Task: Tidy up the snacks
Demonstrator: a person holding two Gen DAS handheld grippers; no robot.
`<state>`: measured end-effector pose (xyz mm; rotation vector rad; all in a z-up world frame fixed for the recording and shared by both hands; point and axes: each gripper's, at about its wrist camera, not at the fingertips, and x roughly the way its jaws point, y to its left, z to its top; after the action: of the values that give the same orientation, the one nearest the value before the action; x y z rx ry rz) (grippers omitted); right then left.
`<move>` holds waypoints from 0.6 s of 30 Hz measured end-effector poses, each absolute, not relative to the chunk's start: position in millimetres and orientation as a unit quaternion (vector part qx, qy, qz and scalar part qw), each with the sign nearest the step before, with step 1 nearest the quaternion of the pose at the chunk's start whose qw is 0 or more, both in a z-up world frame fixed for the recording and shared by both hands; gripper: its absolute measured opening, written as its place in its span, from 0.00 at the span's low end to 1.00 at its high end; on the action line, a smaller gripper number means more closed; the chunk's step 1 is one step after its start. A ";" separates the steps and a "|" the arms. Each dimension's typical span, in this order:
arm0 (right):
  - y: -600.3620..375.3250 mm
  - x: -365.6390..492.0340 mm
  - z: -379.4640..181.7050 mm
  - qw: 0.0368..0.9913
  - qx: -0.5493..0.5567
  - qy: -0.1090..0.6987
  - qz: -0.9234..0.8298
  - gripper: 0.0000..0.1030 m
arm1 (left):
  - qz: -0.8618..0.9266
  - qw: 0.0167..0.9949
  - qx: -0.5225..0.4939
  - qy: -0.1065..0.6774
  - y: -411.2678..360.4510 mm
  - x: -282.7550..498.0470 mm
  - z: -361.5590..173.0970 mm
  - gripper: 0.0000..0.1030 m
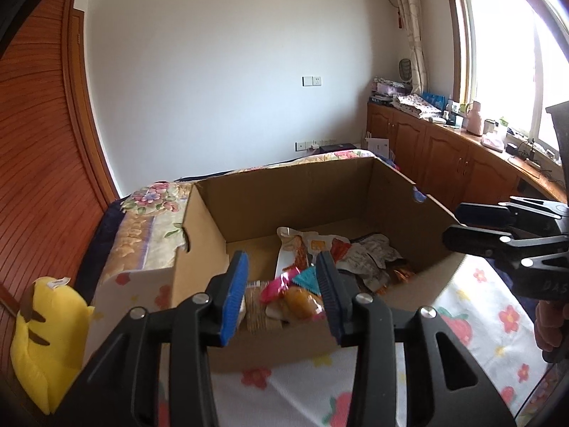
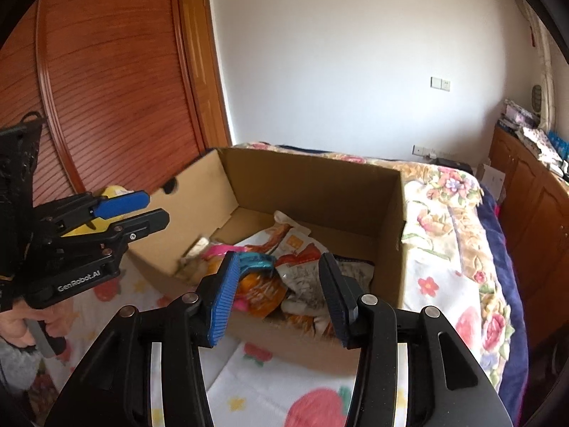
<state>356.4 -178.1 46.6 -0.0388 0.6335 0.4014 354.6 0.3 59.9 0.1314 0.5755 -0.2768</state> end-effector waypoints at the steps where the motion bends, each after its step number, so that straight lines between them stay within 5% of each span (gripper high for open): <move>1: -179.9 345.5 51.6 0.932 -0.016 0.306 0.195 0.45 | -0.135 0.948 0.066 0.280 0.8 344.6 63.3 0.38; 18: -190.1 214.7 68.8 0.946 0.000 0.283 0.157 0.47 | -0.113 0.957 0.069 0.257 12.9 213.8 76.3 0.39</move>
<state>214.7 -190.1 68.8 -0.0001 0.5762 0.3187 213.8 12.9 76.3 0.1407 0.5222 -0.2287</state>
